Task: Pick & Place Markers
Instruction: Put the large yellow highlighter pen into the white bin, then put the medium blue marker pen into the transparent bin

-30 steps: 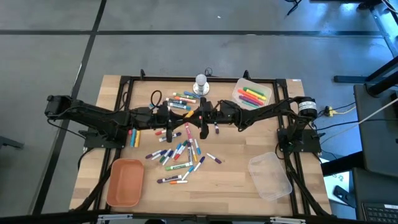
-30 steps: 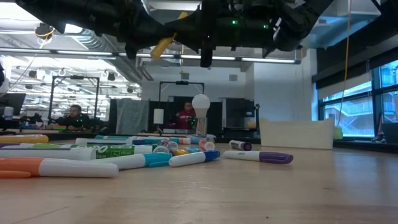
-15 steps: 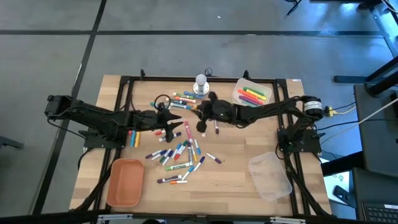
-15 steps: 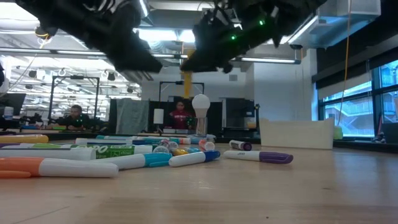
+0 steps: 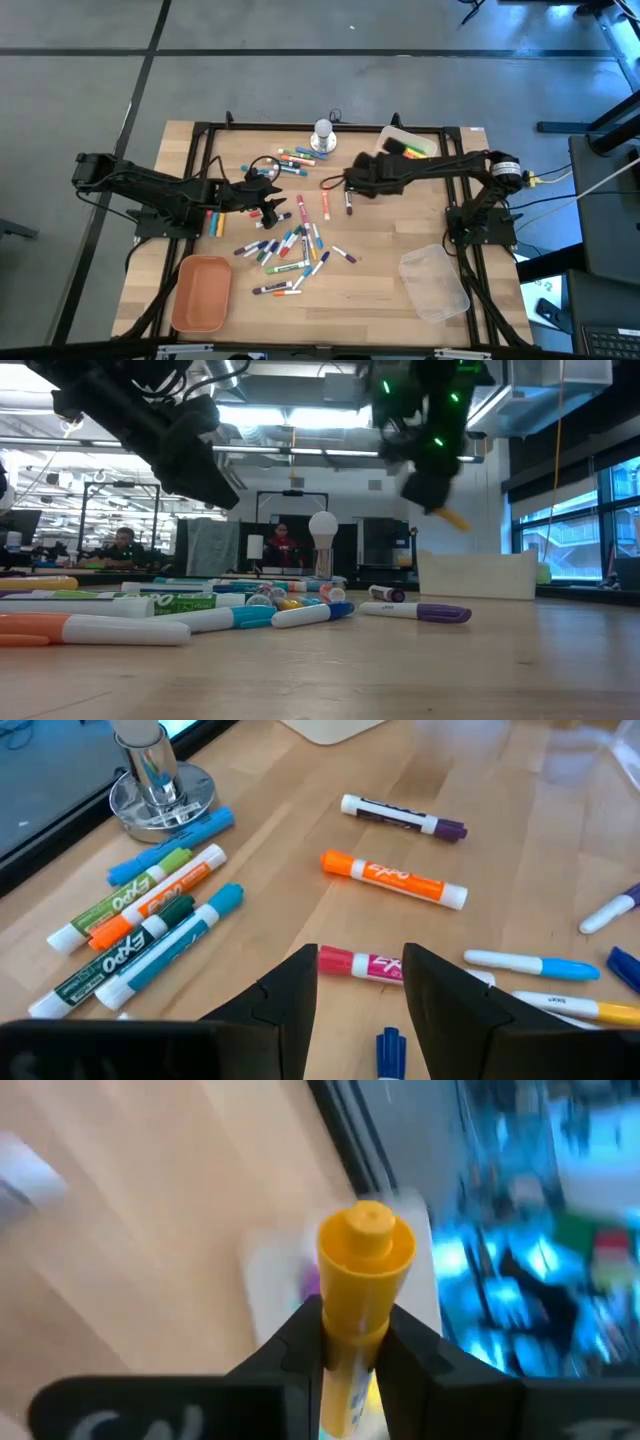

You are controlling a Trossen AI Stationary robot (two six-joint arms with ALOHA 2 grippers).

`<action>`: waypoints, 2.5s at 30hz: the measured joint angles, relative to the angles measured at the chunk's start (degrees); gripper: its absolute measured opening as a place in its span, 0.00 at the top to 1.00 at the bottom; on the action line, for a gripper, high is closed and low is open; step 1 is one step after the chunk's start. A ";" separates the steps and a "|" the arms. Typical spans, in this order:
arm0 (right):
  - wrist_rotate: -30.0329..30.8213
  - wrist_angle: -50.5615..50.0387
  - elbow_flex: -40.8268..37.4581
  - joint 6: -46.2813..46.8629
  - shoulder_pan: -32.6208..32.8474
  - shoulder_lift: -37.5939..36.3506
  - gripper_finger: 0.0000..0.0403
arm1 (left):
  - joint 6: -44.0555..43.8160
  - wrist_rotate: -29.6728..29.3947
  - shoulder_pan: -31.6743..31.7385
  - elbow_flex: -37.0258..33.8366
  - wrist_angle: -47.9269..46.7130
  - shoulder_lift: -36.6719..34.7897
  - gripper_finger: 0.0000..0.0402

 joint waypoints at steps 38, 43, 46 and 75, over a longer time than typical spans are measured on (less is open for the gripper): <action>-28.46 47.02 -0.44 -12.67 4.53 0.03 0.45 | 0.93 0.11 0.02 0.00 -0.12 0.02 0.64; -38.26 56.44 -0.44 -16.20 6.38 -0.24 0.45 | -0.66 0.78 0.00 0.00 -1.05 1.68 0.64; -41.40 60.09 -0.44 -16.24 6.26 -0.30 0.45 | -1.03 -2.10 0.45 0.00 -2.09 5.11 0.64; -21.17 59.70 -0.44 -20.04 6.09 -0.28 0.45 | 13.20 5.19 32.75 -0.02 -6.70 13.06 0.59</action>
